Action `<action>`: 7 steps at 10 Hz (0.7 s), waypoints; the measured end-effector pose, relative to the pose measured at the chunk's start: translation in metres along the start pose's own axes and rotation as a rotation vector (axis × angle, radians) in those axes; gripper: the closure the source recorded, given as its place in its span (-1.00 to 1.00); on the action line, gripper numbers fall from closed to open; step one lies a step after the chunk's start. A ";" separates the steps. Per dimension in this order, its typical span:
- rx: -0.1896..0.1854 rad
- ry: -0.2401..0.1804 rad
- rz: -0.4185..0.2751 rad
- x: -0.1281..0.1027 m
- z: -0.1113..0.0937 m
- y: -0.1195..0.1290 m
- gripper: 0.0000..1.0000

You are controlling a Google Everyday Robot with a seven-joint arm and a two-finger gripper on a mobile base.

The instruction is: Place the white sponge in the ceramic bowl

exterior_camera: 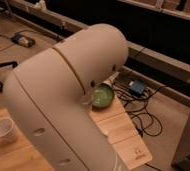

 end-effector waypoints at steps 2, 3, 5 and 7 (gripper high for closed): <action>0.000 -0.023 0.012 -0.017 -0.012 0.000 1.00; -0.004 -0.036 0.030 -0.031 -0.019 -0.001 1.00; -0.010 -0.053 0.052 -0.057 -0.027 -0.007 1.00; -0.023 -0.067 0.095 -0.085 -0.032 -0.018 1.00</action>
